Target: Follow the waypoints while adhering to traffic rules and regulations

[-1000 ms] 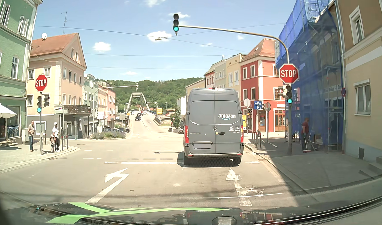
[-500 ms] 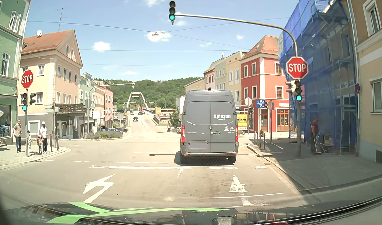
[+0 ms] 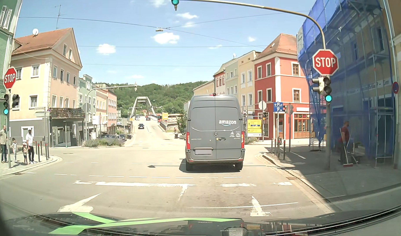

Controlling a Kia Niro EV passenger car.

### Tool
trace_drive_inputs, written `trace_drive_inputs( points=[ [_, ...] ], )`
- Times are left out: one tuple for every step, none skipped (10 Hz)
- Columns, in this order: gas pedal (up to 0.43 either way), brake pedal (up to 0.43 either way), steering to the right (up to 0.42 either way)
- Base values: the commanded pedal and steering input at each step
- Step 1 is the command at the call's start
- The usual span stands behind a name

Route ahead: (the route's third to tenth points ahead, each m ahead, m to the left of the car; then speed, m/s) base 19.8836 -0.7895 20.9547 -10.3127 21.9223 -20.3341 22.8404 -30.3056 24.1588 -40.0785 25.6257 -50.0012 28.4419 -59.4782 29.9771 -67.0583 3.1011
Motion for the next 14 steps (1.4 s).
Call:
trace_drive_inputs(
  points=[
    [0.0,0.0,0.002],
    [0.0,0.0,0.001],
    [0.0,0.0,0.002],
    [0.008,0.0,0.001],
    [0.008,0.0,0.0],
    [0.008,0.0,-0.003],
    [0.02,0.0,-0.009],
    [0.02,0.0,-0.015],
    [0.02,0.0,-0.021],
    [0.02,0.0,-0.025],
    [0.02,0.0,-0.027],
    [0.02,0.0,-0.027],
    [0.02,0.0,-0.027],
    [0.02,0.0,-0.027]
  ],
)
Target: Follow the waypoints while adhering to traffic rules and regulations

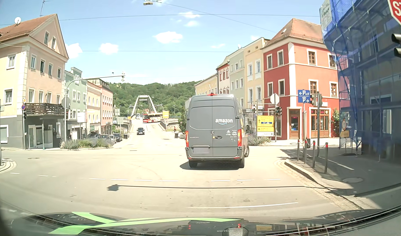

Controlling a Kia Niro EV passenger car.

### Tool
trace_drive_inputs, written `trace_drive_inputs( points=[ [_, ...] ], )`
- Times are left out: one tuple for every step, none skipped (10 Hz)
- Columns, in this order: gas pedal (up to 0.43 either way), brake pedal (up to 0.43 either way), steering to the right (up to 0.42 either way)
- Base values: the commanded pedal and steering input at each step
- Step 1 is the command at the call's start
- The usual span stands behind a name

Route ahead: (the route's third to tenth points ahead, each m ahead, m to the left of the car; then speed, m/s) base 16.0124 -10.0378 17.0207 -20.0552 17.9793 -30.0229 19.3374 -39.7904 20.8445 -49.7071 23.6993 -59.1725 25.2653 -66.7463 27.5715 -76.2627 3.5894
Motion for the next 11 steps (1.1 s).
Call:
trace_drive_inputs(
  points=[
    [0.02,0.0,-0.027],
    [0.0,0.0,-0.027],
    [0.0,0.0,-0.027],
    [0.0,0.0,-0.027],
    [0.0,0.0,-0.027],
    [0.0,0.0,-0.027],
    [0.0,0.0,-0.027],
    [0.0,0.0,-0.027],
    [0.0,0.0,-0.028],
    [0.0,0.0,-0.027],
    [0.0,0.0,-0.027]
  ],
)
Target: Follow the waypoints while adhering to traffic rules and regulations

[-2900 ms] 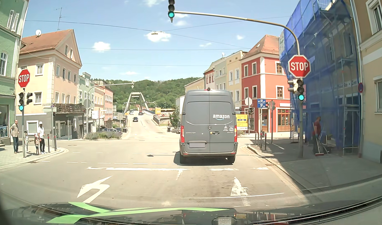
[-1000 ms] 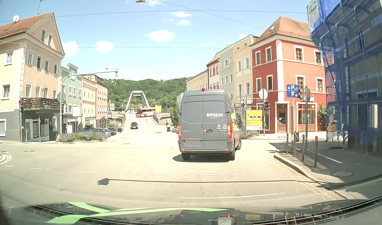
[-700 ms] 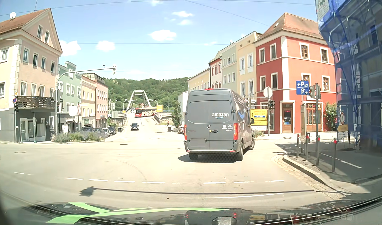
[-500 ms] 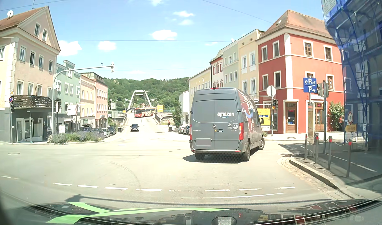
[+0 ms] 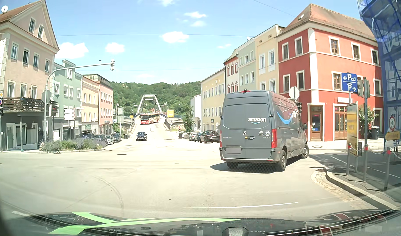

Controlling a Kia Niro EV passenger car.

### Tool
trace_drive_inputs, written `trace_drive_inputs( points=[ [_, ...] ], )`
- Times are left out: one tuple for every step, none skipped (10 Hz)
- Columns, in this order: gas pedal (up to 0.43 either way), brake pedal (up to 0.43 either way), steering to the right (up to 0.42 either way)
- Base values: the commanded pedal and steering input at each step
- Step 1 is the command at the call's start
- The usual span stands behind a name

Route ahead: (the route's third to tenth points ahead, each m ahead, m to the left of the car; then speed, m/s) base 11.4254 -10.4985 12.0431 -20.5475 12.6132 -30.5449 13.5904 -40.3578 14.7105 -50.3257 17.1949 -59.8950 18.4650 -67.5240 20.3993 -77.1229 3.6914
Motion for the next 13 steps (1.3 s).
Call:
trace_drive_inputs(
  points=[
    [0.0,0.0,-0.026],
    [0.0,0.0,-0.026],
    [0.0,0.0,-0.026],
    [0.0,0.0,-0.025],
    [0.0,0.049,-0.023],
    [0.0,0.085,-0.017],
    [0.0,0.11,-0.009],
    [0.0,0.134,0.002],
    [0.0,0.152,0.012],
    [0.0,0.165,0.029],
    [0.0,0.165,0.045],
    [0.0,0.159,0.072],
    [0.0,0.152,0.101]
  ],
)
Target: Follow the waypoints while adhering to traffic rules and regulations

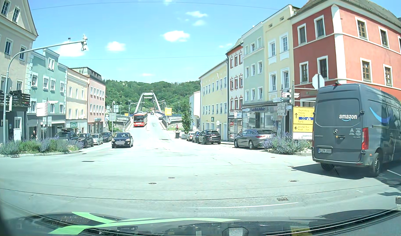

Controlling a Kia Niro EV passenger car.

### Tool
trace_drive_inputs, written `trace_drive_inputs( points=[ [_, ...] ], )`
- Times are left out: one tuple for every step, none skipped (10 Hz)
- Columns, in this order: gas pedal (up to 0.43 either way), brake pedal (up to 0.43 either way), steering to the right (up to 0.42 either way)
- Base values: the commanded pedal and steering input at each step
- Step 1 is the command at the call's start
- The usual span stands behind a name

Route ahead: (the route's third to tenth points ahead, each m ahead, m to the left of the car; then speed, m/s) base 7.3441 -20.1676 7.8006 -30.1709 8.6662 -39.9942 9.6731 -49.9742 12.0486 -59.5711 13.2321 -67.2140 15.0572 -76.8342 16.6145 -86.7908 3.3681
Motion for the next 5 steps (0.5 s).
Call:
trace_drive_inputs(
  points=[
    [0.0,0.152,0.13],
    [0.0,0.152,0.156],
    [0.0,0.159,0.18],
    [0.0,0.159,0.206],
    [0.0,0.159,0.24]
  ],
)
